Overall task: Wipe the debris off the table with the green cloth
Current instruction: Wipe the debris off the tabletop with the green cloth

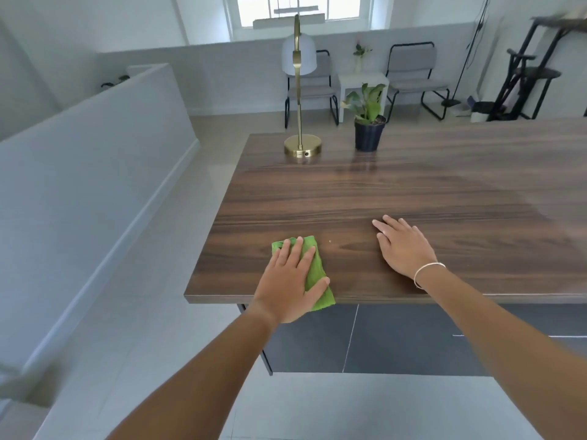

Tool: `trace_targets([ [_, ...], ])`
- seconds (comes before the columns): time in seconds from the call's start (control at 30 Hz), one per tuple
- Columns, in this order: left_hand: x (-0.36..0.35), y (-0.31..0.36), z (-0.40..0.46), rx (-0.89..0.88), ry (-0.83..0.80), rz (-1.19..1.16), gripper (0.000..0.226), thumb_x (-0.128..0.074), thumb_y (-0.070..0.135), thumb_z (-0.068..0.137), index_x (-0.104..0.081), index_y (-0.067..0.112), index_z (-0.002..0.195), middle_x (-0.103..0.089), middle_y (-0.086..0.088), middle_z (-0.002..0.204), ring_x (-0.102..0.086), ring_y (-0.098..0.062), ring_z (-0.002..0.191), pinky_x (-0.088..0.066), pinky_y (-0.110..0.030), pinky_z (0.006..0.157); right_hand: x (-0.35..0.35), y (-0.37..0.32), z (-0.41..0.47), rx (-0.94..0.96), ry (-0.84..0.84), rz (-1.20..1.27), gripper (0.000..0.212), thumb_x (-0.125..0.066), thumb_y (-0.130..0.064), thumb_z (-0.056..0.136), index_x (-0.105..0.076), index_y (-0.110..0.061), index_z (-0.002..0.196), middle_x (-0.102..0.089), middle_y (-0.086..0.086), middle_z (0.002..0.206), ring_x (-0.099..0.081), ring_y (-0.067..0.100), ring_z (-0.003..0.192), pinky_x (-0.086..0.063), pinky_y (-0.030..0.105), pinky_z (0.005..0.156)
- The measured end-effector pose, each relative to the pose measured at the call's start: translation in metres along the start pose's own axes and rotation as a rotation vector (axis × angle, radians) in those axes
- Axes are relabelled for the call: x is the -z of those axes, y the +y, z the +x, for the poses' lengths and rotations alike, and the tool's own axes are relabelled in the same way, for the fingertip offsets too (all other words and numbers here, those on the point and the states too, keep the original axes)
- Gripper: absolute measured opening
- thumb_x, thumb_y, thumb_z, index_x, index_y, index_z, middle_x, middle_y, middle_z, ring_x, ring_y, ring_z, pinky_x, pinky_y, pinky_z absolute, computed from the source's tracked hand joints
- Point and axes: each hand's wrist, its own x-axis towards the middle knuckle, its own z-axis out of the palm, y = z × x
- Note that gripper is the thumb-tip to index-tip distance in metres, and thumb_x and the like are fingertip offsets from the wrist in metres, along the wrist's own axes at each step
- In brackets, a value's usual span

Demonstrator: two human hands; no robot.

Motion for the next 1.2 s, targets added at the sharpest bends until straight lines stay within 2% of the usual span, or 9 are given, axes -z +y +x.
trace_targets([
  [0.13,-0.010,0.057,0.031,-0.105,-0.015,-0.020,0.087,-0.004,0.066,0.074,-0.010,0.019,0.147,-0.002,-0.008,0.159,0.005,-0.027,0.146,0.005,-0.038,0.117,0.016,0.053,-0.015,-0.112,0.052,0.022,0.045,-0.026,-0.027,0.099,-0.034,-0.025,0.143,-0.025,0.000,0.156,-0.018,0.027,0.144,-0.011,0.041,0.118],
  [0.33,-0.010,0.086,0.049,-0.148,-0.082,-0.116,0.066,-0.023,0.052,0.093,-0.010,0.018,0.148,0.001,-0.008,0.159,0.007,-0.026,0.146,0.005,-0.037,0.117,0.022,0.063,-0.022,-0.129,0.086,0.107,0.044,-0.030,-0.024,0.098,-0.037,-0.021,0.142,-0.028,0.003,0.155,-0.019,0.028,0.144,-0.011,0.042,0.117],
  [0.4,-0.002,0.079,0.047,-0.126,-0.105,-0.278,0.058,-0.024,0.044,0.097,-0.012,0.019,0.148,0.003,-0.005,0.159,0.009,-0.021,0.146,0.006,-0.034,0.117,0.024,0.049,-0.023,-0.133,0.109,0.190,0.044,-0.030,-0.024,0.099,-0.037,-0.020,0.142,-0.028,0.004,0.155,-0.019,0.028,0.144,-0.010,0.043,0.117],
  [0.5,0.009,0.049,0.040,-0.021,0.017,-0.415,0.052,-0.027,0.036,0.098,-0.017,0.020,0.147,0.000,-0.002,0.159,0.007,-0.019,0.146,0.006,-0.031,0.115,0.022,0.005,-0.022,-0.047,0.120,0.256,0.045,-0.030,-0.027,0.098,-0.036,-0.018,0.143,-0.027,0.006,0.155,-0.021,0.028,0.144,-0.012,0.043,0.117],
  [0.6,0.017,0.004,0.026,0.118,0.093,-0.330,0.051,-0.028,0.033,0.098,-0.018,0.019,0.147,-0.003,-0.004,0.159,0.004,-0.021,0.146,0.004,-0.033,0.116,0.003,-0.055,-0.024,0.094,0.069,0.221,0.050,-0.031,-0.035,0.097,-0.032,-0.017,0.144,-0.024,0.007,0.156,-0.020,0.028,0.144,-0.013,0.042,0.118],
  [0.7,0.020,-0.034,0.013,0.220,0.059,-0.200,0.053,-0.027,0.034,0.098,-0.016,0.017,0.147,-0.004,-0.007,0.159,0.003,-0.025,0.146,0.001,-0.038,0.117,-0.026,-0.096,-0.033,0.147,-0.015,0.053,0.057,-0.024,-0.042,0.097,-0.018,-0.016,0.148,-0.012,0.004,0.159,-0.004,0.030,0.147,-0.003,0.042,0.120],
  [0.77,0.018,-0.046,0.007,0.254,0.035,-0.144,0.055,-0.028,0.037,0.097,-0.015,0.017,0.147,-0.004,-0.008,0.159,0.002,-0.026,0.146,0.000,-0.039,0.117,-0.035,-0.097,-0.036,0.167,-0.015,-0.066,0.058,-0.019,-0.041,0.098,-0.008,-0.015,0.149,-0.005,0.002,0.160,0.003,0.030,0.147,0.001,0.042,0.119],
  [0.93,0.011,-0.049,0.004,0.243,0.014,-0.042,0.058,-0.026,0.041,0.097,-0.012,0.018,0.147,-0.005,-0.007,0.159,-0.001,-0.026,0.146,-0.001,-0.039,0.117,-0.027,-0.065,-0.031,0.196,0.001,-0.039,0.060,-0.021,-0.040,0.098,-0.003,-0.014,0.149,0.003,0.002,0.160,0.000,0.021,0.148,-0.001,0.036,0.120],
  [1.2,0.007,-0.054,0.004,0.220,0.000,0.055,0.058,-0.024,0.040,0.096,-0.009,0.017,0.148,-0.005,-0.009,0.159,-0.003,-0.029,0.146,-0.006,-0.042,0.118,0.018,0.056,-0.021,-0.008,0.018,-0.060,0.060,-0.024,-0.043,0.098,-0.011,-0.015,0.149,-0.004,0.001,0.160,-0.005,0.020,0.147,-0.003,0.034,0.118],
])
